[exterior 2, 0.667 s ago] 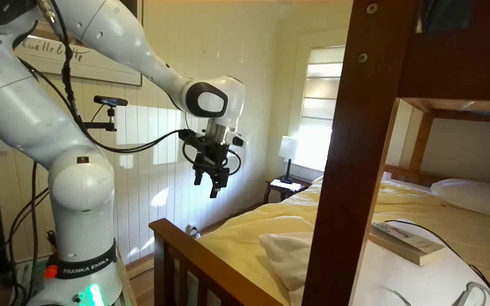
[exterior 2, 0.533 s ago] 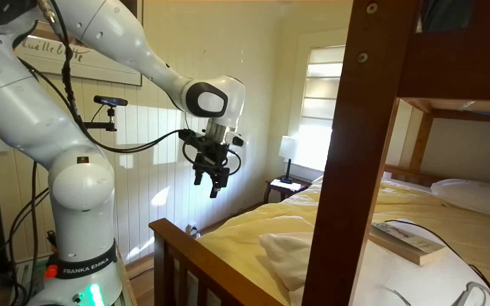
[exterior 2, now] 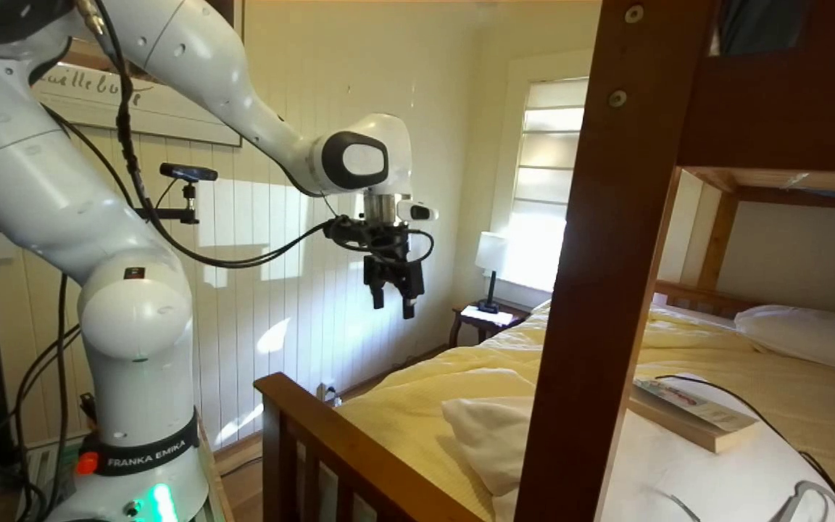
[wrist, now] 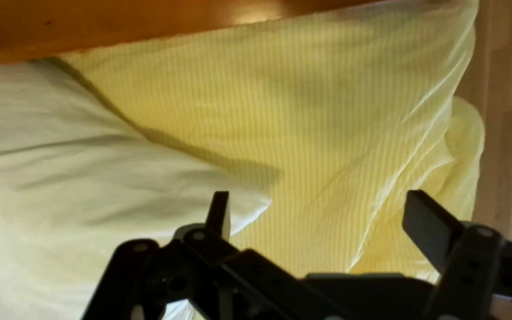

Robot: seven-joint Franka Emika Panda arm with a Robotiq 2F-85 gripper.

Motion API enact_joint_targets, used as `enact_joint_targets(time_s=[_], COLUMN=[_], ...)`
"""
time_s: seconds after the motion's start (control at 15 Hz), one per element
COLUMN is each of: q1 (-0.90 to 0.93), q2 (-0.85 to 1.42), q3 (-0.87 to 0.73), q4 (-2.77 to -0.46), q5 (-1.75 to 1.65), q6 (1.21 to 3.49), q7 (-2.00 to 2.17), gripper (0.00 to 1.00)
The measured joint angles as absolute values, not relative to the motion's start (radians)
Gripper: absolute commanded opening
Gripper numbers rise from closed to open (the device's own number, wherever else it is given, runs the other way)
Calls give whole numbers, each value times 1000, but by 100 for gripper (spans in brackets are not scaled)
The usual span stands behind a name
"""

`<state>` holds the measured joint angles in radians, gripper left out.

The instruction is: Take the book off of the pillow

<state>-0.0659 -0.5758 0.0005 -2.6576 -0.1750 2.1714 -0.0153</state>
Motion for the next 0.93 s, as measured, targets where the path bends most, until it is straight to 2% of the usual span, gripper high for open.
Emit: enact_joint_targets(time_s=[0.33, 0.93], q1=[-172, -170], q2=[-465, -448], q3=[74, 73], q4=[-2558, -2549], q5=[-455, -466], q6=[2351, 2355], q7=[126, 136], gripper=[100, 100])
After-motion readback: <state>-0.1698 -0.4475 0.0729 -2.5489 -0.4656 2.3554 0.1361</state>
